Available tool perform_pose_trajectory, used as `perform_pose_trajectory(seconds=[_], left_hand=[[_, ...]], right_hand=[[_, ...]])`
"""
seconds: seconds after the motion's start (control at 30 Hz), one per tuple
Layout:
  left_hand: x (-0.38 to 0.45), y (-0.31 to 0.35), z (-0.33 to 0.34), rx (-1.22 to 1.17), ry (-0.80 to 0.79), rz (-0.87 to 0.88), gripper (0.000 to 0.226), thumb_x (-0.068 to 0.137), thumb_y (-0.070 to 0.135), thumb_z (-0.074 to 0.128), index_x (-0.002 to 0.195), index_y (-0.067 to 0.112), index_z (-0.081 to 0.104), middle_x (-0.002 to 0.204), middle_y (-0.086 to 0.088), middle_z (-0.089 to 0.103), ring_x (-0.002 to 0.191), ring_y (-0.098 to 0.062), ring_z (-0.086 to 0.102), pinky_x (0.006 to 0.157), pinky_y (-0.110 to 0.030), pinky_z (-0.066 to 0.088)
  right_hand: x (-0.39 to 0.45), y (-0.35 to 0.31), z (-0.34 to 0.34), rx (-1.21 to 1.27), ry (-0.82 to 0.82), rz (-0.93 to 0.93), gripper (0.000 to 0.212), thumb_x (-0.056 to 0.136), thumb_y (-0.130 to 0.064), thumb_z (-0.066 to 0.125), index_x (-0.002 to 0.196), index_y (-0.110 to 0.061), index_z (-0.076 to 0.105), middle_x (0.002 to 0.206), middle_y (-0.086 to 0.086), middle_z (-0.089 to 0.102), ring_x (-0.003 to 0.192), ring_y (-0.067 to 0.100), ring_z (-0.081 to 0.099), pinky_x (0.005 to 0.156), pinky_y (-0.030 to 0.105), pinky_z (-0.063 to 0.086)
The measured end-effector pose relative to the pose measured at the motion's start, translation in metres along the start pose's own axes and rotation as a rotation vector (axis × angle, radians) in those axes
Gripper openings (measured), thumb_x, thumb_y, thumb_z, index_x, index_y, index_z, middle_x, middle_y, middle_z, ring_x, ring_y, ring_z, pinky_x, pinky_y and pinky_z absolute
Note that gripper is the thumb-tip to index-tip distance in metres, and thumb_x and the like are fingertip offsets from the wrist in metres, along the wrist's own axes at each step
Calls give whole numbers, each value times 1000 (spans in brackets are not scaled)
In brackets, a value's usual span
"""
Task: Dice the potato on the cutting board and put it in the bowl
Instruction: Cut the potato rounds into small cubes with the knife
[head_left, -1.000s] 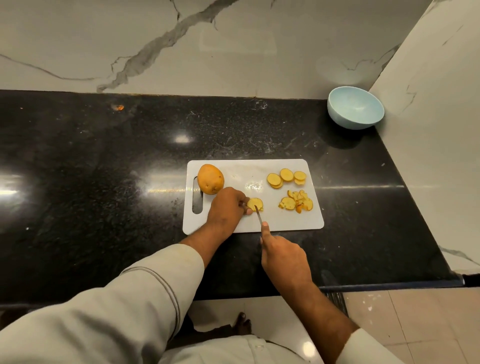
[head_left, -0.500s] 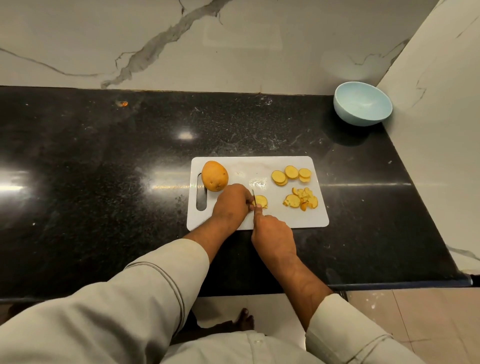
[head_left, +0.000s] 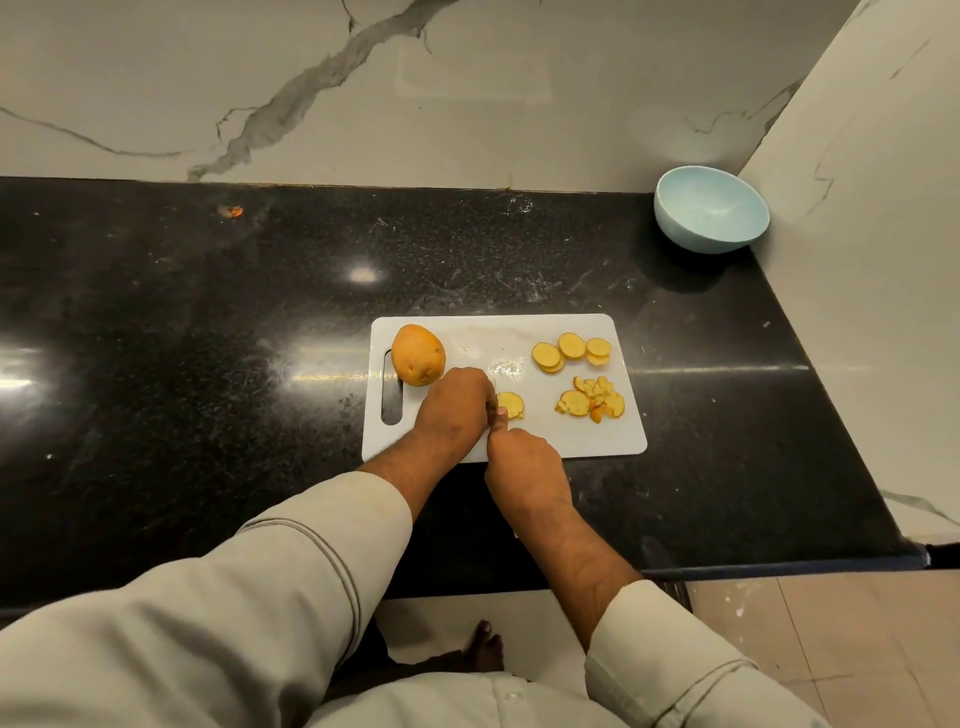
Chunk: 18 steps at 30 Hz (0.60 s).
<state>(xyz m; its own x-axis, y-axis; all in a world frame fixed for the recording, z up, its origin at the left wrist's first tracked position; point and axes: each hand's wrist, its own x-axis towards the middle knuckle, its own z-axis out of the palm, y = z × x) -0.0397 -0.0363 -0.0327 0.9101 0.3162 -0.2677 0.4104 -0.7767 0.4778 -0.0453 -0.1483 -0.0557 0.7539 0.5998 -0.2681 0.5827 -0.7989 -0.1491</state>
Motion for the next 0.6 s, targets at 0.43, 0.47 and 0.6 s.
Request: perform_pose_trajectory(seconds=[0.43,0.47,0.6], left_hand=[[1,0,8,-21,63,-16,12,85,10,65,93,6,73,96,-12,70,88,-27,64,78,-34,53],[2,-2,9,-46,58,-17,15,85,11,66,97,6,73,100,-12,70,92,-27,64,82,-35,53],[1,-14,11,-186,53,-49,26,84,13,72,109,7,72,107,-11,70,96,-23,64,83,-27,49]], right_hand=[[-44,13,14,11,-35,6,64,97,-10,41,153,-9,11,102,10,63,86,25,63,72,37,50],[-49,17,16,26,-32,15,63,97,-13,41,153,-12,11,102,9,63,86,24,63,74,37,52],[-60,22,14,70,49,37,56,101,-24,39,152,-20,18,91,2,63,75,16,60,66,31,52]])
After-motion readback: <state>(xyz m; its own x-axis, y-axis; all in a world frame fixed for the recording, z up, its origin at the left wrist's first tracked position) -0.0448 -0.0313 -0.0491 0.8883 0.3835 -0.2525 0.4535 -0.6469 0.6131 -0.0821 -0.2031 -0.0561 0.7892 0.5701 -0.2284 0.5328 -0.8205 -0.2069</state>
